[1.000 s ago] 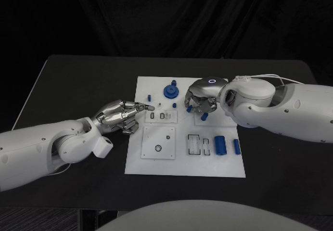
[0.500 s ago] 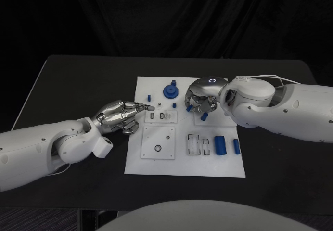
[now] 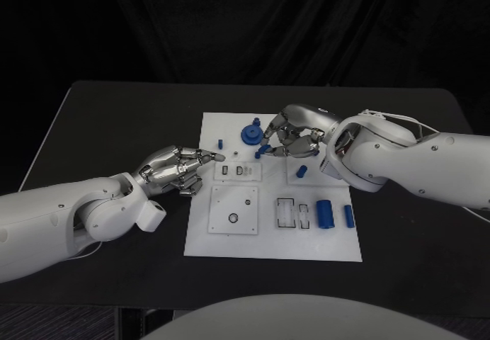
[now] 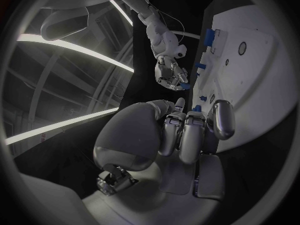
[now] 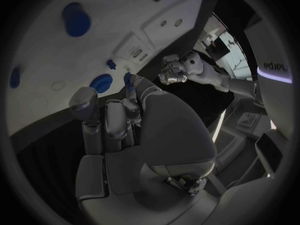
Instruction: Assemble the parts on the task board
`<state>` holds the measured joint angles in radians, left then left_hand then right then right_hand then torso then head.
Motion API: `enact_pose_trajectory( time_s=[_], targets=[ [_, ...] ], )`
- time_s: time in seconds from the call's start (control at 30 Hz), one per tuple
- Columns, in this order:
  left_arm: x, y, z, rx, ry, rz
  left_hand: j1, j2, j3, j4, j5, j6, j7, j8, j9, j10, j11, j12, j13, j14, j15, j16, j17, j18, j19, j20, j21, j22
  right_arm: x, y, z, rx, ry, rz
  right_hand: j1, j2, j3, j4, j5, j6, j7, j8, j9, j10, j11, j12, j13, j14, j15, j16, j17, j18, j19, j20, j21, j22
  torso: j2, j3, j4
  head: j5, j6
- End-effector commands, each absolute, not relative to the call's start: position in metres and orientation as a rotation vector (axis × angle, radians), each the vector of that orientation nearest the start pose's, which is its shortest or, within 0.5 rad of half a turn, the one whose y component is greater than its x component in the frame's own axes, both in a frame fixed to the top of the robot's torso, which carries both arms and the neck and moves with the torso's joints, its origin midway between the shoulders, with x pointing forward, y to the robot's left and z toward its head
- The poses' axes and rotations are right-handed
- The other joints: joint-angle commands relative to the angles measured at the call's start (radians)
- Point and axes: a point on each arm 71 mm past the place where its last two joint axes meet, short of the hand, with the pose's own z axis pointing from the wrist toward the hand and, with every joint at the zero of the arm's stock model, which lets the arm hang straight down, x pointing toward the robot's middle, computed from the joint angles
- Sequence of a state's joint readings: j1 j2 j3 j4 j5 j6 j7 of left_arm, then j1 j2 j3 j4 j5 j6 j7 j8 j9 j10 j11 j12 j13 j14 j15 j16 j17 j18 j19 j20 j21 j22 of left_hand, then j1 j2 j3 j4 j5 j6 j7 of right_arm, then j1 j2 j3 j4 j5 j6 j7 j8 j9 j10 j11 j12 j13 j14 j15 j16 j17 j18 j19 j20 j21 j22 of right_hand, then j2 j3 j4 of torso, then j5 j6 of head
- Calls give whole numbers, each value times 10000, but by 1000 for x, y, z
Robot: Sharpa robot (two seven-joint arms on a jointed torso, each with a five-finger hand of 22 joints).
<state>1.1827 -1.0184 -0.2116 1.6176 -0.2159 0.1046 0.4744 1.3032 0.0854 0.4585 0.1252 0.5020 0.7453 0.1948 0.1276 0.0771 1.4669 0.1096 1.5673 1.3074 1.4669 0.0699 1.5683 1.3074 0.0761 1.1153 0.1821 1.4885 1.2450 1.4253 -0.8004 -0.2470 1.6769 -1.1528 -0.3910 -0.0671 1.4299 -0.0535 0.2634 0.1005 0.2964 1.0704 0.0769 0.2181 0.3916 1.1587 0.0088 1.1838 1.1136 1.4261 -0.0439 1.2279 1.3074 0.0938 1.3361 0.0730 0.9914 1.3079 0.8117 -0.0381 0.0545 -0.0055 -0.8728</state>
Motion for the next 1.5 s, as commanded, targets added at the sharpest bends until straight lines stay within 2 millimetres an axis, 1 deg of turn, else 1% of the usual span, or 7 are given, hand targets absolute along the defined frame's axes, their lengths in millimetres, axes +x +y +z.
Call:
enact_pose_trajectory(
  time_s=[0.03,0.27,0.43,0.53,1.1,1.23,1.5],
  targets=[
    [424,245,-227,-8093,17103,-17086,84,-26,24,-45,-163,100,9,48,17,1039,76,35,2634,1039,34,25,2634,79,25,35,-25,39,460,-146,-147,4436,17943,11698,-81,38,-8,57,-6,13,-67,176,653,-135,-3,-117,-131,-100,13,-84,479,143,-86,-31,-74,1178,-45,18,-8,40,2],
    [428,241,-224,-7539,16979,-16622,299,-146,33,-202,-1317,177,-8,89,2,1026,55,29,2626,1039,16,25,2634,70,178,45,-25,98,455,-143,-159,8893,19427,13587,-12,77,-6,98,526,-196,5,266,823,-727,61,-743,-824,-422,74,-649,165,224,-410,7,-706,1039,-123,51,81,34,2],
    [433,234,-220,-6522,16686,-16094,744,-412,-891,-468,-3274,501,-176,425,77,1039,-122,35,2634,1039,-166,25,2634,-12,825,-66,29,358,451,-141,-166,10940,20115,14403,13,112,-82,149,666,-388,57,386,919,-1030,112,-1022,-1171,-582,123,-928,8,270,-602,50,-1042,965,-242,118,89,50,2],
    [438,230,-219,-5842,16518,-15766,466,-497,-1436,-149,-3548,559,-213,538,82,1039,-169,35,2634,1039,-199,25,2634,-18,959,-145,8,378,450,-140,-169,11649,20374,14700,4,136,-104,182,674,-447,68,419,941,-1056,122,-1037,-1206,-609,133,-984,-25,283,-646,61,-1128,946,-345,163,87,66,2],
    [467,207,-223,-4204,16027,-16543,-614,-579,-2908,901,-3124,342,-246,728,-12,775,-172,-137,2461,1039,-206,25,2634,-22,986,-204,-139,330,460,-140,-181,12561,20647,15116,69,190,-122,205,768,-560,81,535,1013,-1147,132,-1096,-1322,-662,145,-1101,-97,312,-729,80,-1289,909,-1129,427,61,80,2],
    [475,206,-227,-4071,16298,-16883,-1099,65,-3592,1676,-3325,267,-239,779,-27,492,-146,-318,2311,1039,-169,25,2634,-1,766,-167,-235,232,465,-141,-186,12646,20635,15044,72,191,-123,205,769,-562,81,542,1017,-1148,133,-1095,-1322,-663,145,-1101,-97,317,-741,80,-1317,903,-1283,466,43,159,2],
    [484,205,-232,-4185,16437,-16394,389,415,-3481,1079,-2737,270,-234,807,-46,614,-158,-245,2398,1039,-183,25,2634,-29,932,-158,-181,420,474,-145,-194,12650,20470,14734,108,183,-137,194,760,-588,85,590,1046,-1152,137,-1081,-1325,-665,148,-1098,-95,339,-797,85,-1436,876,-1476,485,31,170,2]
  ],
)
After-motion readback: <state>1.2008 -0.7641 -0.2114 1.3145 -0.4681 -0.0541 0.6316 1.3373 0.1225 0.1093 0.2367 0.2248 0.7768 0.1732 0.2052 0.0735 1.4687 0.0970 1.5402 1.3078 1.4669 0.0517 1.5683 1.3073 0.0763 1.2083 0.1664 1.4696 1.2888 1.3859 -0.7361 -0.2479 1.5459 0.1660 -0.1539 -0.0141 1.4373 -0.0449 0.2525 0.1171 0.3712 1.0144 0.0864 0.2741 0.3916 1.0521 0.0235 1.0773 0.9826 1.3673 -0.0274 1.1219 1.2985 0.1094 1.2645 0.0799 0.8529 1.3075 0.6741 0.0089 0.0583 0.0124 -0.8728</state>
